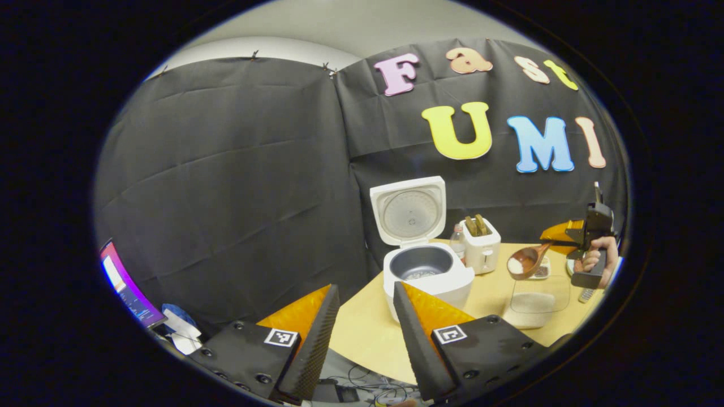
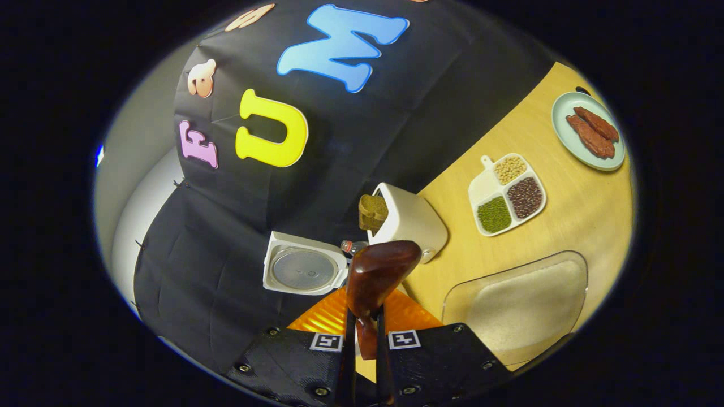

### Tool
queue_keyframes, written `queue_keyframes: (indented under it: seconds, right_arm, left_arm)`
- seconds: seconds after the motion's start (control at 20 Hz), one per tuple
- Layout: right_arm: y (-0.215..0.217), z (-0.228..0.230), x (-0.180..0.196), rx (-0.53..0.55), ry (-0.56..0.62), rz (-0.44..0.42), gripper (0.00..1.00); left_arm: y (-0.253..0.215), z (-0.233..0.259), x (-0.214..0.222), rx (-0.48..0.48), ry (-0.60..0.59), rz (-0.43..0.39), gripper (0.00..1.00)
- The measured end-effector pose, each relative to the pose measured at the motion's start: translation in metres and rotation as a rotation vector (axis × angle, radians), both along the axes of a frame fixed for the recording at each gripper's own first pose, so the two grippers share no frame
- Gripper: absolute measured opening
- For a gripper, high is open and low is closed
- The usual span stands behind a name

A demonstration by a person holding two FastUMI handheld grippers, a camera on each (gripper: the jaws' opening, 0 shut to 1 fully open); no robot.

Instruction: Close the left gripper, press the button to open the rice cooker; take a wooden spoon from the chopstick holder with the right hand, scoop a spoonful of rice and pour it into the rice cooker, then put the wooden spoon back into the chopstick holder.

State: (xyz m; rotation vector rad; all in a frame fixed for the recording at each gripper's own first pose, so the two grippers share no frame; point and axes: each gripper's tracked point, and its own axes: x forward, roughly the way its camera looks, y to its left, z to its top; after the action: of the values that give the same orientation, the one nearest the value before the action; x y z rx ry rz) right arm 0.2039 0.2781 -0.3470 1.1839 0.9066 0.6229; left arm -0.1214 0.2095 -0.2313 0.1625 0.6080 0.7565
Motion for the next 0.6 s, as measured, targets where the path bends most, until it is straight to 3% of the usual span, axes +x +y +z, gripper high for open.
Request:
queue_keyframes:
  seconds: [0.15, 0.2, 0.25, 0.35, 0.6]
  right_arm:
    - [0.042, 0.022, 0.005, 0.035, -0.015, 0.040, 0.15]
    - [0.058, 0.026, 0.006, 0.035, -0.024, 0.051, 0.15]
    - [0.075, 0.030, 0.009, 0.036, -0.031, 0.069, 0.15]
    - [0.111, 0.039, 0.013, 0.033, -0.055, 0.100, 0.15]
    - [0.200, 0.045, 0.020, -0.089, -0.209, 0.199, 0.15]
  left_arm:
    - [0.010, 0.003, -0.014, 0.009, -0.008, 0.029, 0.77]
    - [0.012, 0.005, -0.019, 0.012, -0.009, 0.037, 0.72]
    - [0.015, 0.007, -0.022, 0.016, -0.012, 0.046, 0.77]
    - [0.022, 0.008, -0.030, 0.021, -0.019, 0.068, 0.72]
    - [0.037, 0.007, -0.048, 0.030, -0.022, 0.119, 0.77]
